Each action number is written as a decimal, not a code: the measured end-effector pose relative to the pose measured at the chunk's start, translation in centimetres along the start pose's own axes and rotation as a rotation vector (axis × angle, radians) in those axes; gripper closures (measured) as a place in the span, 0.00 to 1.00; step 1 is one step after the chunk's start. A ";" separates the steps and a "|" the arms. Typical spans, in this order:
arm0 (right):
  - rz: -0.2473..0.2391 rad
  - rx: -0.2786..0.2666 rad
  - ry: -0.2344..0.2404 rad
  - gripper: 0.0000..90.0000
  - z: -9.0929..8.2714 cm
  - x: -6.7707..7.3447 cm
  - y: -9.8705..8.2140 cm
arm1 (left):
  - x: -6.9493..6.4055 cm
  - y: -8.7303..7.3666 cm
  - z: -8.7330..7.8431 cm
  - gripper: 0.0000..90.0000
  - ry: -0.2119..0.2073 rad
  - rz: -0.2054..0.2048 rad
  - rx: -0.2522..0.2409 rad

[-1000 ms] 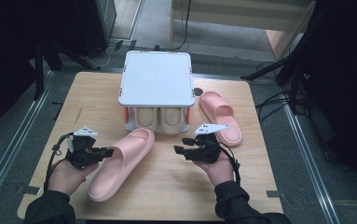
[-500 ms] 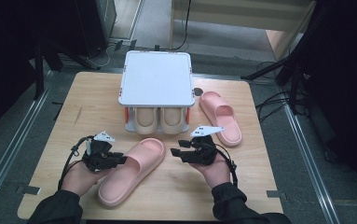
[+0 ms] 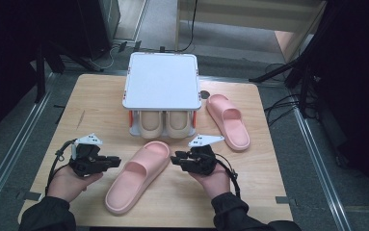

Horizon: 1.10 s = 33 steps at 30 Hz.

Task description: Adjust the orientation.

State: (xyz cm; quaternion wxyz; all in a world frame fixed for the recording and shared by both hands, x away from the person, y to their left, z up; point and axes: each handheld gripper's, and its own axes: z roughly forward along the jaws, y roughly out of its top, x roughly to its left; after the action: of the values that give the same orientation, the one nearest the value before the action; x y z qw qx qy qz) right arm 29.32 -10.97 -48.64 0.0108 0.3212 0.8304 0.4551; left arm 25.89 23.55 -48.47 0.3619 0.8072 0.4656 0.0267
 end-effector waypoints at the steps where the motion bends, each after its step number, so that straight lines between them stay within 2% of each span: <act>1: 0.012 0.005 0.010 0.85 0.3 0.2 -0.1 | 0.2 0.0 0.4 0.90 -0.002 -0.002 0.016; 2: 0.012 0.005 0.010 0.85 0.3 0.2 -0.1 | 0.2 0.0 0.4 0.91 -0.002 -0.002 0.016; 3: 0.004 0.014 0.021 0.90 1.1 0.8 -0.3 | 0.3 0.0 1.2 0.91 0.011 0.001 0.049; 4: -0.002 0.017 0.024 0.92 1.4 1.0 -0.3 | 0.4 0.0 1.6 0.91 0.016 0.005 0.061; 6: -0.009 0.024 0.026 0.93 1.8 1.3 -0.4 | 0.5 0.0 1.8 0.91 0.015 0.008 0.069; 8: -0.012 0.038 0.044 0.96 2.7 2.0 -0.7 | 0.5 0.0 2.4 0.91 -0.019 0.005 0.078; 11: 0.001 0.058 0.066 1.00 3.1 2.1 -0.9 | 0.4 -0.1 2.4 0.90 -0.012 0.015 0.076; 12: 0.005 0.080 0.072 1.00 3.4 2.3 -1.1 | 0.5 -0.1 2.4 0.90 -0.026 -0.006 0.075; 14: 0.006 0.092 0.071 1.00 3.5 2.3 -1.2 | 0.4 -0.2 2.5 0.90 -0.030 -0.011 0.078; 21: 0.007 0.126 0.058 1.00 4.0 1.9 -1.3 | -0.8 -0.5 2.3 0.89 -0.061 0.023 0.088; 24: 0.003 0.124 0.050 0.97 3.9 1.7 -1.3 | -0.9 -0.6 2.3 0.89 -0.067 0.025 0.093; 30: -0.006 0.116 0.029 0.97 3.9 1.5 -1.2 | -1.4 -0.7 2.5 0.90 -0.102 0.015 0.103; 33: 0.000 0.111 0.025 0.97 3.9 1.1 -1.1 | -2.1 -0.7 2.6 0.89 -0.098 0.044 0.112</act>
State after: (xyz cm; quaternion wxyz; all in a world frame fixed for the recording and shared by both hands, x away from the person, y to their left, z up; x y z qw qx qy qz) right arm 29.02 -7.87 -51.48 -0.0177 0.3156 0.8544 0.4123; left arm 25.17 20.73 -50.21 0.3380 0.8365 0.4302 -0.0312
